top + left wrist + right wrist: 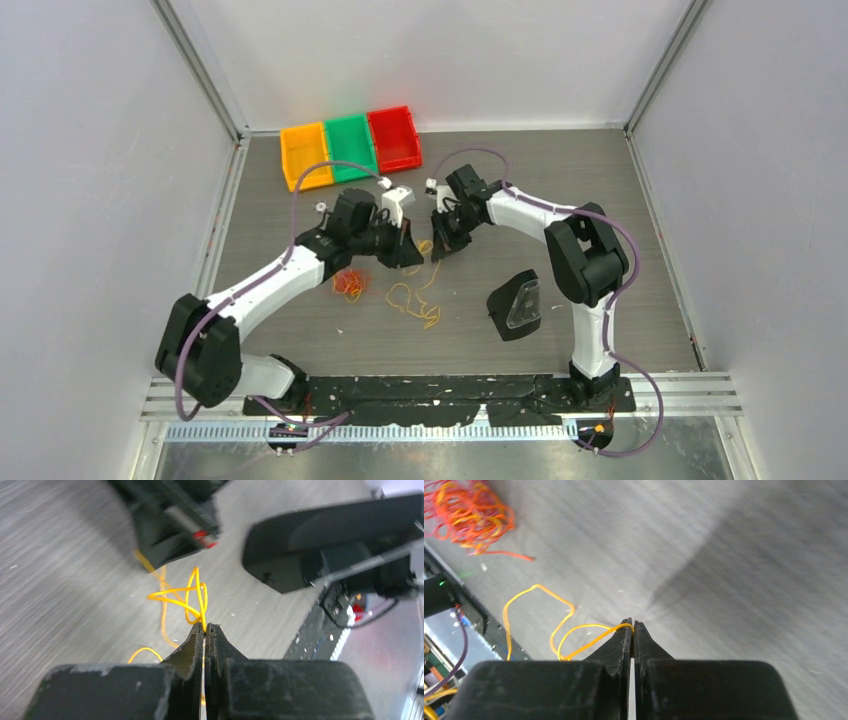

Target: Untangle the cables

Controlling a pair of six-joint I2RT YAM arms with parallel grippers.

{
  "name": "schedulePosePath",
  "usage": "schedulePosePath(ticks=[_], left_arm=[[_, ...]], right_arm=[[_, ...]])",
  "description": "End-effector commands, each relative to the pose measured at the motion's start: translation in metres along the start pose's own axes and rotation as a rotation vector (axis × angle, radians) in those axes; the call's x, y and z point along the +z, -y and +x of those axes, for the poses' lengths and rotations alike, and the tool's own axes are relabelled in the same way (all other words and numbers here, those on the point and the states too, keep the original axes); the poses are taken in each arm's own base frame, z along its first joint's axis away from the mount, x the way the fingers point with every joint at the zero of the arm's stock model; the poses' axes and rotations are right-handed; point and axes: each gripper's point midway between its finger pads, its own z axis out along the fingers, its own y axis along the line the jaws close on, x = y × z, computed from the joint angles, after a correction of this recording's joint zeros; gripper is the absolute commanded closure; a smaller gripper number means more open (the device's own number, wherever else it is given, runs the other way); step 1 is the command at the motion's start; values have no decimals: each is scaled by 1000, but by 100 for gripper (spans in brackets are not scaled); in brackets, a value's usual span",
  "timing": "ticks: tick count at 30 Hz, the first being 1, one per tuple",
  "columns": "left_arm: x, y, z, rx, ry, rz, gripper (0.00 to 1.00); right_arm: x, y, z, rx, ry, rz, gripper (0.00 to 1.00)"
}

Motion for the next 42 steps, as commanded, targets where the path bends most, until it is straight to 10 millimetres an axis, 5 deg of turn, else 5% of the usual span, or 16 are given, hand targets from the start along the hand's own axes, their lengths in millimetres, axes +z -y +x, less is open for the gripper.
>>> schedulePosePath(ticks=[1, 6, 11, 15, 23, 31, 42], left_arm=[[-1, 52, 46, 106, -152, 154, 100], [26, 38, 96, 220, -338, 88, 100], [36, 12, 107, 403, -403, 0, 98], [38, 14, 119, 542, -413, 16, 75], [32, 27, 120, 652, -322, 124, 2], [48, 12, 104, 749, -298, -32, 0], [73, -3, 91, 1136, -267, -172, 0]], right_arm=[[-23, -18, -29, -27, 135, -27, 94], [-31, -22, -28, -20, 144, -48, 94], [-34, -21, -25, -28, 141, -48, 95], [-32, -21, -24, -31, 132, -53, 95], [-30, -21, -20, -30, 117, -71, 94], [-30, -22, -16, -30, 103, -81, 95], [-27, -24, -11, -25, 82, -104, 95]])
